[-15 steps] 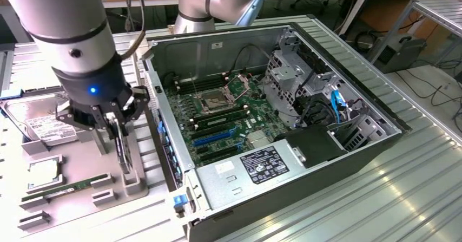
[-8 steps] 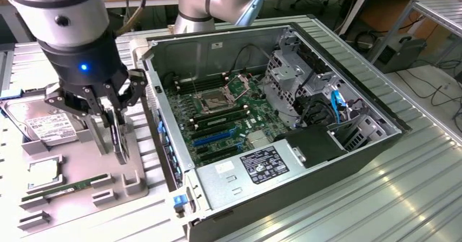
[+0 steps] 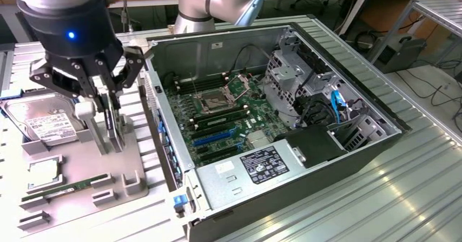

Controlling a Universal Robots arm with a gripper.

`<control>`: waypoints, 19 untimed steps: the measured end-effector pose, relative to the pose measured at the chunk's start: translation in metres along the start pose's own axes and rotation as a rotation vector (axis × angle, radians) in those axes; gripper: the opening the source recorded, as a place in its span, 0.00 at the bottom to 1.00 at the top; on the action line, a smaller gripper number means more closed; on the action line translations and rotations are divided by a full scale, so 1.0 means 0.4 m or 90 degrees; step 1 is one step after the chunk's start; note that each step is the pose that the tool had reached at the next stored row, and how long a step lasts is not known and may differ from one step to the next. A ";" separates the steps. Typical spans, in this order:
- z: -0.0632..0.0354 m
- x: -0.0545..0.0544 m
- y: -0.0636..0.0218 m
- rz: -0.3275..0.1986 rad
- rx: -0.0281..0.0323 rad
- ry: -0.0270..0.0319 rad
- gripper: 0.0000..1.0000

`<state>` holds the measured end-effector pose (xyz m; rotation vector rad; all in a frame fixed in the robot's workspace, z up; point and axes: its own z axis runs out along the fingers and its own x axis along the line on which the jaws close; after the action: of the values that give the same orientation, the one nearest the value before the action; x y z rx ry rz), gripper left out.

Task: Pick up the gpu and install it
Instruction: 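Pick up the gpu and move the gpu toward the slot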

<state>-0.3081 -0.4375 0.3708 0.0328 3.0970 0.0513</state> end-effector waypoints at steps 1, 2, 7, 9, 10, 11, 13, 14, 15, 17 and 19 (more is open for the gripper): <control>-0.016 -0.002 0.000 0.000 0.0011 0.0000 0.26; -0.028 -0.004 0.001 0.000 0.0022 0.0000 0.26; -0.064 -0.019 0.001 0.001 0.0077 -0.0002 0.26; -0.074 -0.028 0.001 0.001 0.0088 -0.0001 0.26; -0.078 -0.033 0.000 0.001 0.0090 -0.0001 0.26; -0.081 -0.039 0.000 0.001 0.0090 -0.0002 0.26; -0.086 -0.051 -0.001 0.001 0.0091 -0.0001 0.26; -0.087 -0.057 -0.001 0.001 0.0092 0.0000 0.26; -0.089 -0.067 -0.002 0.001 0.0092 0.0001 0.26; -0.093 -0.083 -0.003 0.001 0.0092 0.0004 0.26; -0.096 -0.098 -0.003 0.001 0.0092 0.0005 0.26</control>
<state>-0.2706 -0.4408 0.4110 0.0359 3.0982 0.0291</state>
